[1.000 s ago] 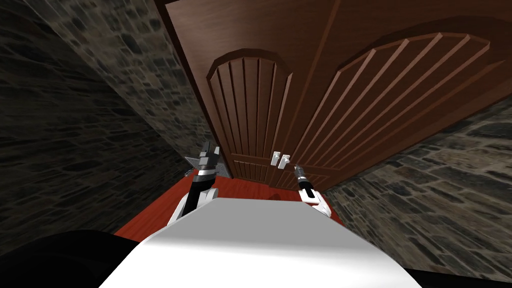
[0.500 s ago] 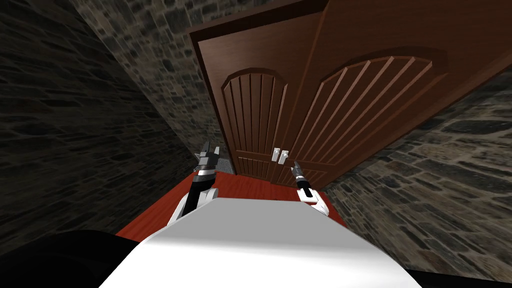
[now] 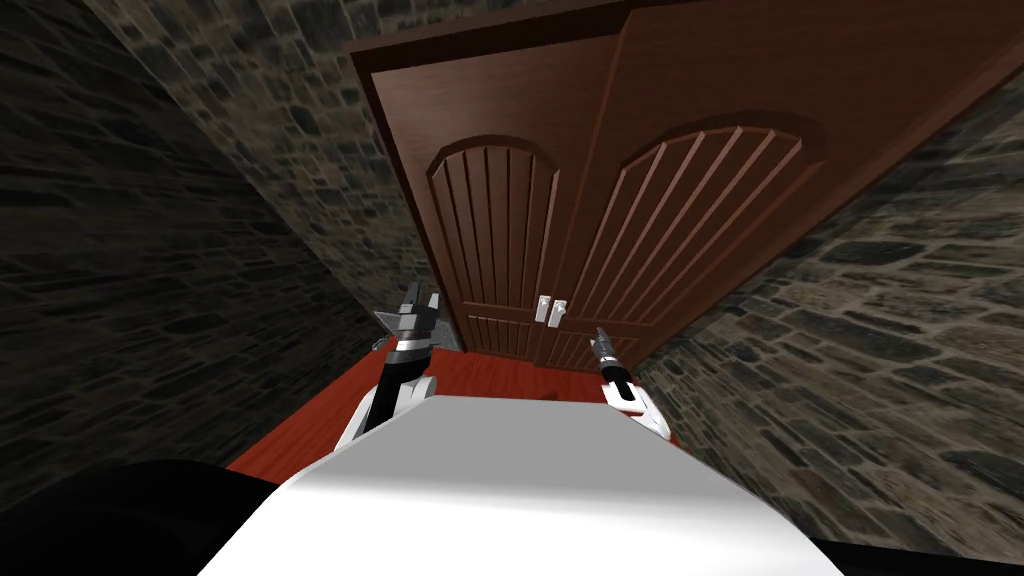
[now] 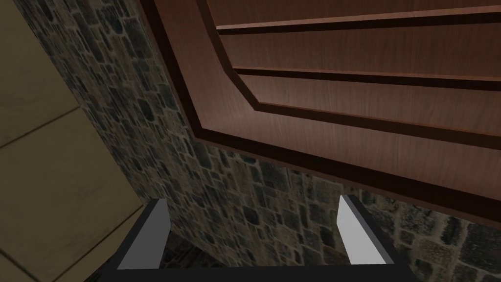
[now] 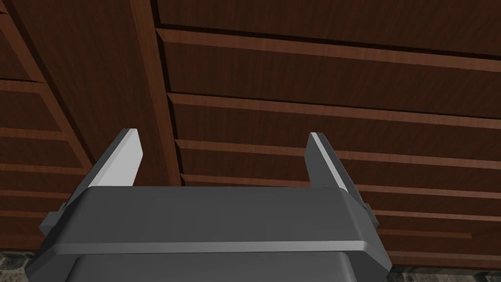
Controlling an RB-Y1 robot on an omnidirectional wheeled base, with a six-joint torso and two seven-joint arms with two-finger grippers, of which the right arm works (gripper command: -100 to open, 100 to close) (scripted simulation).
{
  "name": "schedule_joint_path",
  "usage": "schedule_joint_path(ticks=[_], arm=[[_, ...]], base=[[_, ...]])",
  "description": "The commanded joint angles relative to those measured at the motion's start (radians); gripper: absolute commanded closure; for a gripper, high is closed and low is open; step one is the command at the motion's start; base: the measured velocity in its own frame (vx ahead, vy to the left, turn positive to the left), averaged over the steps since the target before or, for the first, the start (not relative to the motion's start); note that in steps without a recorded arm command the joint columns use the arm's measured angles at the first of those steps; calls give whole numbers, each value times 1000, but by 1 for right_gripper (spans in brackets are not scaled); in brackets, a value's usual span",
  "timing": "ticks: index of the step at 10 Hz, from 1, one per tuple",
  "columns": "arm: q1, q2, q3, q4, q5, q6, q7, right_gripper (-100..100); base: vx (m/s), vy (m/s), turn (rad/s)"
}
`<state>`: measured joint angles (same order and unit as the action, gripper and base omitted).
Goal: Pull the door open
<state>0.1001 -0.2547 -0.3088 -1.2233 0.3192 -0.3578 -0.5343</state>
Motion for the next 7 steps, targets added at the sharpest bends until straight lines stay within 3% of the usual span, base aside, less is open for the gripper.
schedule_joint_path(ticks=[1, 3, 6, 7], arm=[[3, 1, -10, 7, -3, -6, 5, -100], [-10, 9, -3, 7, -3, -9, 9, -100], [-46, 32, 31, -3, 2, -19, 12, -100], [-43, 25, 20, 11, 1, -21, 13, -100]], base=[[168, -44, 13], [198, -2, 65], [220, 103, 154], [98, 55, 50]])
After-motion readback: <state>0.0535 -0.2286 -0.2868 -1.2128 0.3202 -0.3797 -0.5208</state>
